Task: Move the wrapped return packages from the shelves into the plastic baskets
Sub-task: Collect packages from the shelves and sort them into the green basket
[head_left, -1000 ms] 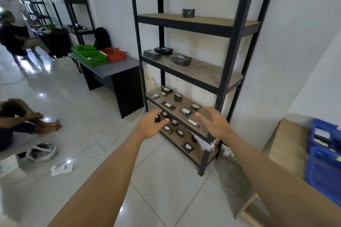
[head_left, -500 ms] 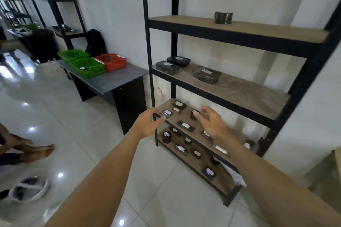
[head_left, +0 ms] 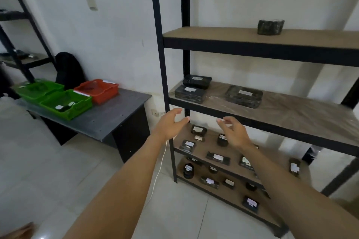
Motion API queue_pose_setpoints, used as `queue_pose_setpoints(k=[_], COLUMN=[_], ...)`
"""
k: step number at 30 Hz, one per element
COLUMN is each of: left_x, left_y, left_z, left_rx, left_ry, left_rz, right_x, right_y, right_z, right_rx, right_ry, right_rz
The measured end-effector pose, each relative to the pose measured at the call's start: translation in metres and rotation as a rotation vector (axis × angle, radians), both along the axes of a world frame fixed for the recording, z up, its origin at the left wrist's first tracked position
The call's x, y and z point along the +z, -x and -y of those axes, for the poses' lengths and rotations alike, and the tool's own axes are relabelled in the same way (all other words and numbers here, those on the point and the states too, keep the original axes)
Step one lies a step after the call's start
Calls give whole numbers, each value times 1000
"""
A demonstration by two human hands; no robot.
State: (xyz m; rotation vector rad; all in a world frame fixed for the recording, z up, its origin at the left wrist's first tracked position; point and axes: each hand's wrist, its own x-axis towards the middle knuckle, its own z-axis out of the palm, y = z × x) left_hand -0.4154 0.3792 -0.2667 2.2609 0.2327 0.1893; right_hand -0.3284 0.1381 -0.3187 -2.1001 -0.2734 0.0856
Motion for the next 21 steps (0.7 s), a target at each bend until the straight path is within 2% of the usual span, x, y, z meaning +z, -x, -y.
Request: queue_pose_setpoints(k=[10, 15, 21], left_x=[-16, -6, -11], left_y=[-158, -248, -346], left_z=[-91, -106, -121], left_rx=[-111, -190, -156], left_ry=[-9, -42, -2], left_rz=[-10, -10, -55], right_x=[-16, -12, -24], right_y=[-114, -180, -232], right_z=[-84, -122, -144], right_rx=[-141, -178, -202], right_ry=[-29, -96, -28], right_rz=[1, -44, -105])
